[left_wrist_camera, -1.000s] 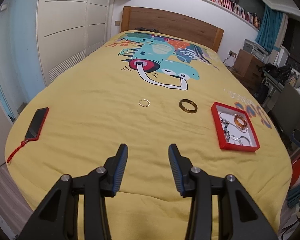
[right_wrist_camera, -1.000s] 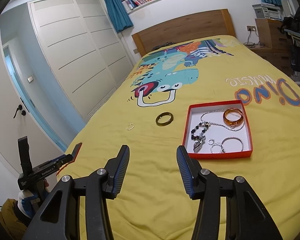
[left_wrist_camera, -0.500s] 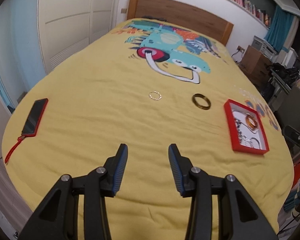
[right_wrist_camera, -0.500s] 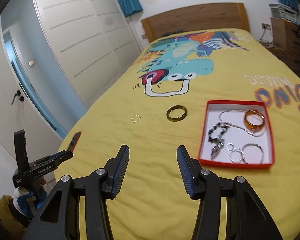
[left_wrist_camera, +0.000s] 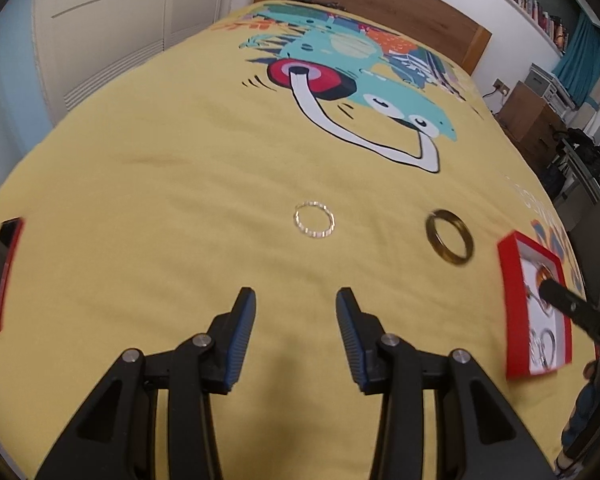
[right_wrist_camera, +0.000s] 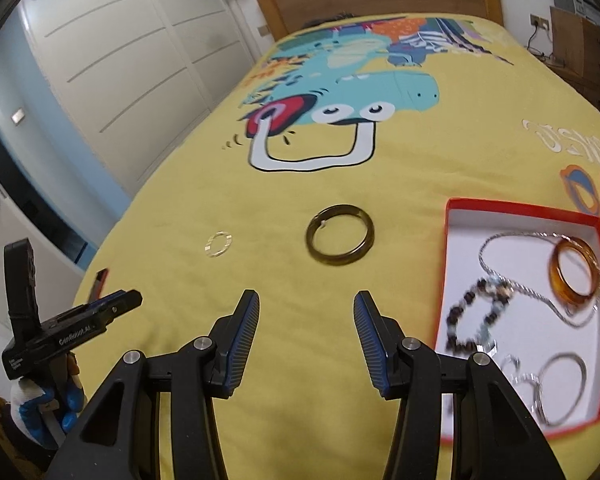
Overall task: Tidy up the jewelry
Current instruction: 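Grasp the small twisted silver ring with the left tool while the right tool grasps the dark brown bangle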
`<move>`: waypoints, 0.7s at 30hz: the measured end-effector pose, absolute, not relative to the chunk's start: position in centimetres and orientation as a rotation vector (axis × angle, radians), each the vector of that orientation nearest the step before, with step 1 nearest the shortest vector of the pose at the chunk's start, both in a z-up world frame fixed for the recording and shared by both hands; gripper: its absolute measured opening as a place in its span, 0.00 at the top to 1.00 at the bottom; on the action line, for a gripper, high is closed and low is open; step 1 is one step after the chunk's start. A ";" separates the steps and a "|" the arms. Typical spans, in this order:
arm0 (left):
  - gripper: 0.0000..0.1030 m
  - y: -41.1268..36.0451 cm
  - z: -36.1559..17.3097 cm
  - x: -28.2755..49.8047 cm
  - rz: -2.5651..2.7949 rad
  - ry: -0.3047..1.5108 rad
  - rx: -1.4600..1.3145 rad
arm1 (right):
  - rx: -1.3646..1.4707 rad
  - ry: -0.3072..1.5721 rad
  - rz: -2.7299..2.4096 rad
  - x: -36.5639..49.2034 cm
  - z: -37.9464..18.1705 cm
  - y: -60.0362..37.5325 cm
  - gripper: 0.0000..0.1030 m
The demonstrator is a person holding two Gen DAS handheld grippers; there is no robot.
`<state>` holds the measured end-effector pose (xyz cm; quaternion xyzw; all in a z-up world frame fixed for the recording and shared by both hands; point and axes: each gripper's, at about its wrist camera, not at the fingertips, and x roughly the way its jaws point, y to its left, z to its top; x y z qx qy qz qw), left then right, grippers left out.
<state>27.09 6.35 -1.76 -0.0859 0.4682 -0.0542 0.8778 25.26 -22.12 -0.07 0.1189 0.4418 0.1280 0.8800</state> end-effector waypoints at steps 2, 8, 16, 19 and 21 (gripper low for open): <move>0.62 5.9 -2.6 28.8 -0.111 0.982 -0.170 | 0.242 0.930 0.257 26.4 -0.7 -22.2 0.52; 0.67 5.1 -5.5 34.0 -0.093 1.015 -0.157 | 0.214 0.969 0.202 30.2 -2.8 -22.3 0.52; 0.82 4.0 -8.5 37.8 -0.065 1.059 -0.057 | 0.168 1.013 0.153 34.7 -4.5 -22.0 0.52; 0.90 3.5 -8.5 37.8 -0.064 1.044 -0.026 | 0.165 1.033 0.146 35.9 -5.2 -21.7 0.52; 0.95 3.3 -8.6 37.7 -0.064 1.033 -0.004 | 0.138 1.049 0.141 36.8 -5.8 -21.2 0.52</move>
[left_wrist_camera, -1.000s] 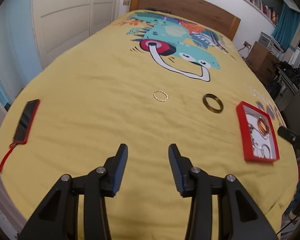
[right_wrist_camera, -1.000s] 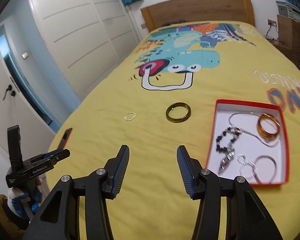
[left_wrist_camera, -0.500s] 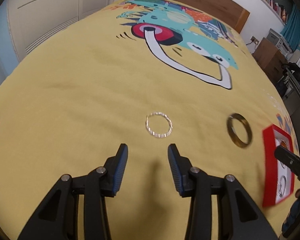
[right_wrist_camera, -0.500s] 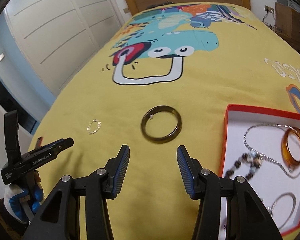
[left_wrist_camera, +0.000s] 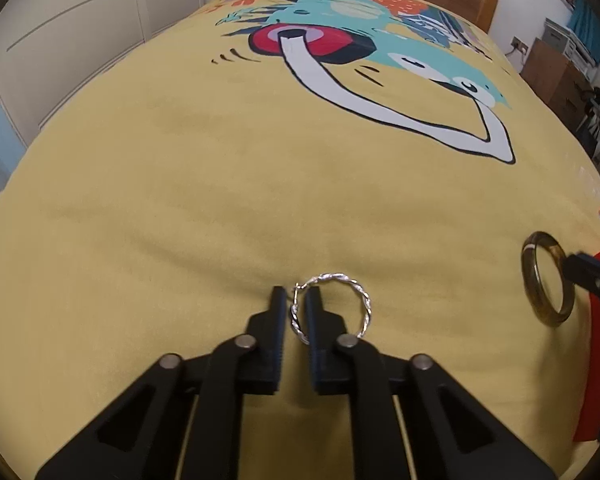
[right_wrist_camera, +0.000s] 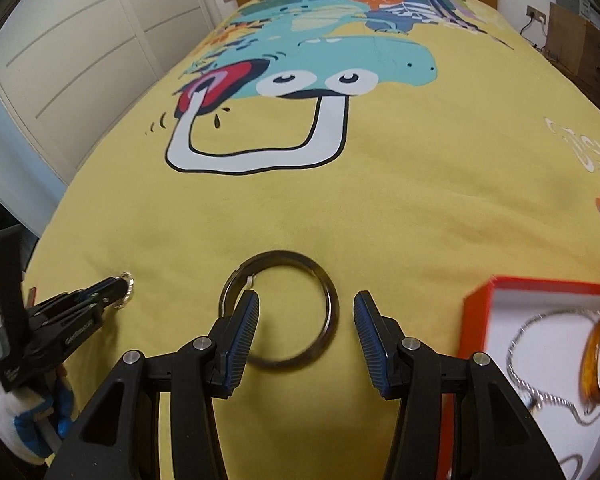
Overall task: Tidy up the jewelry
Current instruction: 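Grasp the small twisted silver ring with the left tool while the right tool grasps the dark brown bangle, then carry the twisted ring and dark brown bangle into the red box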
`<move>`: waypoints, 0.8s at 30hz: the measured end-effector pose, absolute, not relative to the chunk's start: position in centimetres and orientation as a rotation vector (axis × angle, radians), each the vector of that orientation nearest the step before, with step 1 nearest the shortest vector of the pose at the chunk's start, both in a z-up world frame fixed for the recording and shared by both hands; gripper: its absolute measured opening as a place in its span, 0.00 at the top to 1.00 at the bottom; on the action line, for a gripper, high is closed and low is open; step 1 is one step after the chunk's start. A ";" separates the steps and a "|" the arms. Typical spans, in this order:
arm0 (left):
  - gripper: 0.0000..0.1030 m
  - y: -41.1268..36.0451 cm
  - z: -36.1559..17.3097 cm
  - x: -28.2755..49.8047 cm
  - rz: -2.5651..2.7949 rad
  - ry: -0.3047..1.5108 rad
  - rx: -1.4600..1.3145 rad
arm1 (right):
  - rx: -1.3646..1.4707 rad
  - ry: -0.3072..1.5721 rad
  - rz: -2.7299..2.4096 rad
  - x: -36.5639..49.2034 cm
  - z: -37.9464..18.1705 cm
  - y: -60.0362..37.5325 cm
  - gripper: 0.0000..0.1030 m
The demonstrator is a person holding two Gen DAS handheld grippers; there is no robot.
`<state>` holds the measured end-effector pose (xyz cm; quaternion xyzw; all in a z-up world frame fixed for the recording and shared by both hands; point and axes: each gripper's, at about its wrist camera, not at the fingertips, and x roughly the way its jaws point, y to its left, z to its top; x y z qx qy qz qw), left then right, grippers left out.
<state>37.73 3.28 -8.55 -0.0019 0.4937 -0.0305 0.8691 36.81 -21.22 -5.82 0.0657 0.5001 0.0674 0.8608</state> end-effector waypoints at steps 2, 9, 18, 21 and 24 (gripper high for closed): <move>0.96 3.1 -8.6 37.5 -0.065 1.022 0.009 | 0.120 1.067 0.136 37.6 -6.3 -21.0 0.52; 0.97 3.4 -8.4 36.3 -0.077 1.012 -0.034 | 0.034 1.151 0.122 39.3 -8.3 -20.1 0.51; 0.97 3.6 -7.5 32.7 -0.095 1.001 -0.094 | 0.056 1.094 0.186 34.2 -7.9 -18.7 0.91; 0.97 3.8 -6.5 31.0 -0.095 0.988 -0.092 | 0.078 1.055 0.202 32.2 -6.9 -18.4 0.92; 0.97 4.1 -5.3 29.3 -0.091 0.971 -0.090 | 0.101 1.010 0.216 30.0 -5.3 -18.1 0.92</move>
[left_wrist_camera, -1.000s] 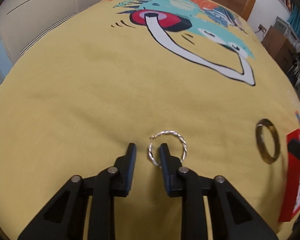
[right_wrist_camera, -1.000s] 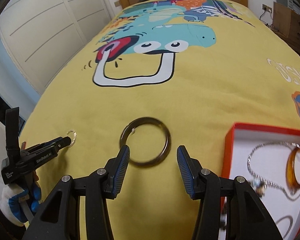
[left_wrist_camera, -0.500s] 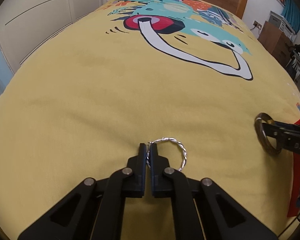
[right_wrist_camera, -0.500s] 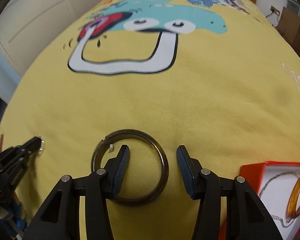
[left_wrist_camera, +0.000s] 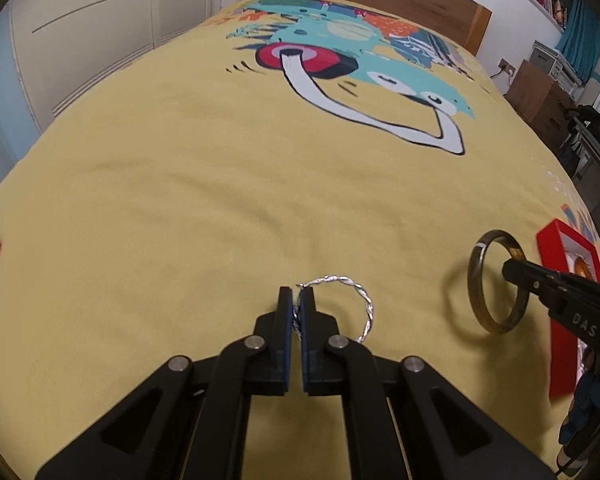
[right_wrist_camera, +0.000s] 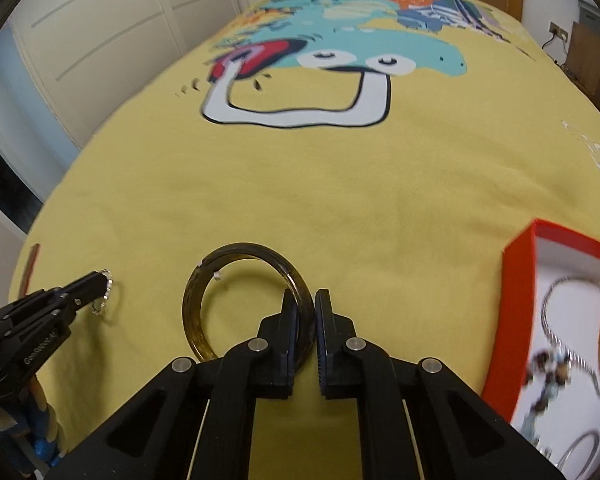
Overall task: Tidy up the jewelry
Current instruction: 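Carry the twisted ring and dark brown bangle into the red box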
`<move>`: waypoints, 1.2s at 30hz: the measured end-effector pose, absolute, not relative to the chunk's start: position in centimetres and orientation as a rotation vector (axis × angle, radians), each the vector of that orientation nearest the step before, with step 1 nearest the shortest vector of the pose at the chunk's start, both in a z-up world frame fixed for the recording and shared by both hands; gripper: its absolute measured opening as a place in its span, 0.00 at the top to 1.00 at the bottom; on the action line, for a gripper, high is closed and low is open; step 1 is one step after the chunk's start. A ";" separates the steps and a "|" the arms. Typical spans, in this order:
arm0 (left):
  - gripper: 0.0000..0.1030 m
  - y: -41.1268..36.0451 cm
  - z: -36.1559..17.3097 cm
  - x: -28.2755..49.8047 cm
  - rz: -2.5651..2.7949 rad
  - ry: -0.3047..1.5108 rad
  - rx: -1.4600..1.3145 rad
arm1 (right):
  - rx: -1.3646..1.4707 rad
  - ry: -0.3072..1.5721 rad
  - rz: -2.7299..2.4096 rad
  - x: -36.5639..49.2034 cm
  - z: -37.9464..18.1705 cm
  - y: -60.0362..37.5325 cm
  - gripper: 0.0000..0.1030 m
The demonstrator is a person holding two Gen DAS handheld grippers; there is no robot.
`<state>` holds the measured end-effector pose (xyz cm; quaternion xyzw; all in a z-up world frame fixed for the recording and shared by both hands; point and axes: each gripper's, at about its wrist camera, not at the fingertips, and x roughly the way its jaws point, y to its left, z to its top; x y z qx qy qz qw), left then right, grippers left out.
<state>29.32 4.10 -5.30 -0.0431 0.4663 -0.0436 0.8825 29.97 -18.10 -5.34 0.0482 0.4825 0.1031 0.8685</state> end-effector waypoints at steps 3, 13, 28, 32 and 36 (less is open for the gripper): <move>0.97 4.3 -4.1 27.8 -0.088 0.956 -0.090 | 0.115 0.971 0.224 27.8 -3.8 -17.9 0.92; 0.97 2.0 1.0 23.1 -0.128 0.884 -0.068 | 0.182 0.871 0.196 22.4 1.7 -21.1 0.92; 0.97 -16.1 2.6 21.5 -0.385 0.877 0.020 | 0.218 0.852 -0.041 17.4 2.5 -37.4 0.92; 0.97 -21.5 0.6 21.7 -0.449 0.918 0.068 | 0.195 0.904 -0.069 17.4 0.2 -39.9 0.92; 0.97 -25.0 -1.5 22.4 -0.469 0.955 0.119 | 0.135 0.966 -0.085 17.7 -2.5 -41.5 0.92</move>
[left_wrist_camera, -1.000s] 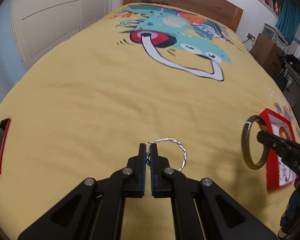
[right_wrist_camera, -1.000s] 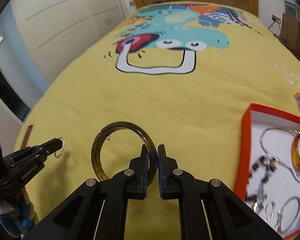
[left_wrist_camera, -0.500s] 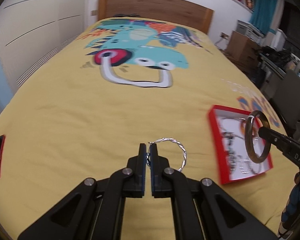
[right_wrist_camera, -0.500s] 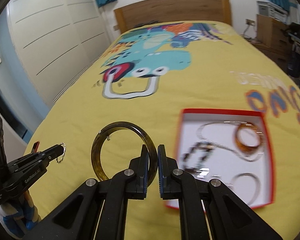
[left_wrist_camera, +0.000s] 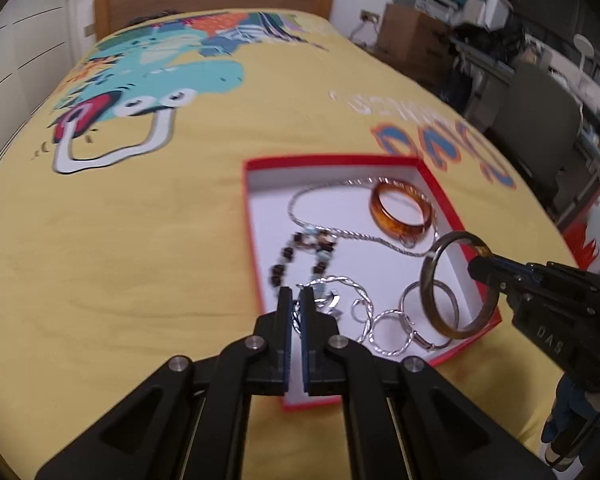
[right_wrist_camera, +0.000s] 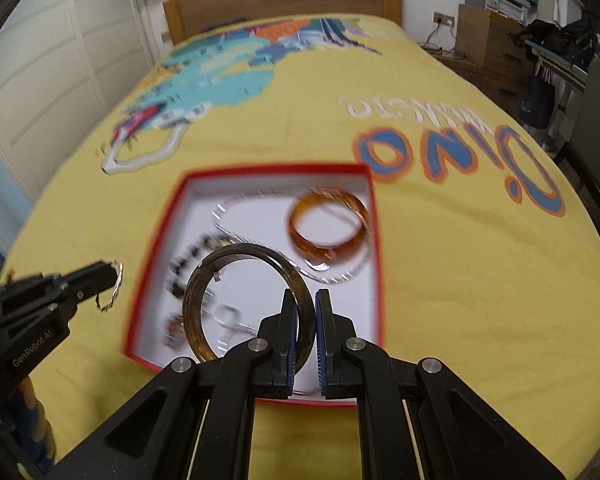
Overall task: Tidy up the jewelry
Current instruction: 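Carry the twisted ring and dark brown bangle into the red box, then open both tools to release the ring and bangle in the box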
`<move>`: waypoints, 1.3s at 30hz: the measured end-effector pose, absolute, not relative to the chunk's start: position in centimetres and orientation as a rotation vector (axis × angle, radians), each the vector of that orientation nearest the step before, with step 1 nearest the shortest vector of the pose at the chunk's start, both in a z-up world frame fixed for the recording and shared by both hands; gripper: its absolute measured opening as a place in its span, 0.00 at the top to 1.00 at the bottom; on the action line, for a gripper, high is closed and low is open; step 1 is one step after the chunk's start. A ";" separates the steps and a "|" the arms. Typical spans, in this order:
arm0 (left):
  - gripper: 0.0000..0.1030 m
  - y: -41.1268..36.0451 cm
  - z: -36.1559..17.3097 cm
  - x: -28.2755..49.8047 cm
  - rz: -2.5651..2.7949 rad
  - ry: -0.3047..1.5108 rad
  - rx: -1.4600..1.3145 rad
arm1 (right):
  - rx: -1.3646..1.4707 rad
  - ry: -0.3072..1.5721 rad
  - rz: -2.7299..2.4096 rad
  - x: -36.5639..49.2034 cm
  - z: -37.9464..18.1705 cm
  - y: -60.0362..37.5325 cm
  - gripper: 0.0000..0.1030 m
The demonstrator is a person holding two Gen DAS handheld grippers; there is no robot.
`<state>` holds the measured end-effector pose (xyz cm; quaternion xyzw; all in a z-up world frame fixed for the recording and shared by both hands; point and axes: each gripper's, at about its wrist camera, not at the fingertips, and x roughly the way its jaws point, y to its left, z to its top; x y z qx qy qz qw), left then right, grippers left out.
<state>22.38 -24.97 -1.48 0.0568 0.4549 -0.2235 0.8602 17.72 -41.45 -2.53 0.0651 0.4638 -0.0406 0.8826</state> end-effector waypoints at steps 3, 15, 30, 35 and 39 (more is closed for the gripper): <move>0.97 -26.7 -2.6 23.5 -0.466 0.970 0.154 | 0.077 0.997 -0.097 18.2 -4.0 -42.0 0.92; 0.97 -29.2 -6.8 27.8 -0.402 1.041 0.252 | -0.032 1.031 -0.055 20.9 -6.2 -42.2 0.92; 0.78 -27.9 -5.0 27.0 -0.443 1.031 0.173 | -0.081 1.005 -0.063 20.0 -4.7 -41.1 0.69; 0.78 -27.0 -2.4 25.3 -0.459 0.988 0.134 | -0.033 0.956 -0.073 18.4 -1.9 -41.2 0.69; 0.70 -25.3 0.7 22.7 -0.441 0.927 0.109 | 0.020 0.899 -0.069 16.4 0.7 -40.7 0.65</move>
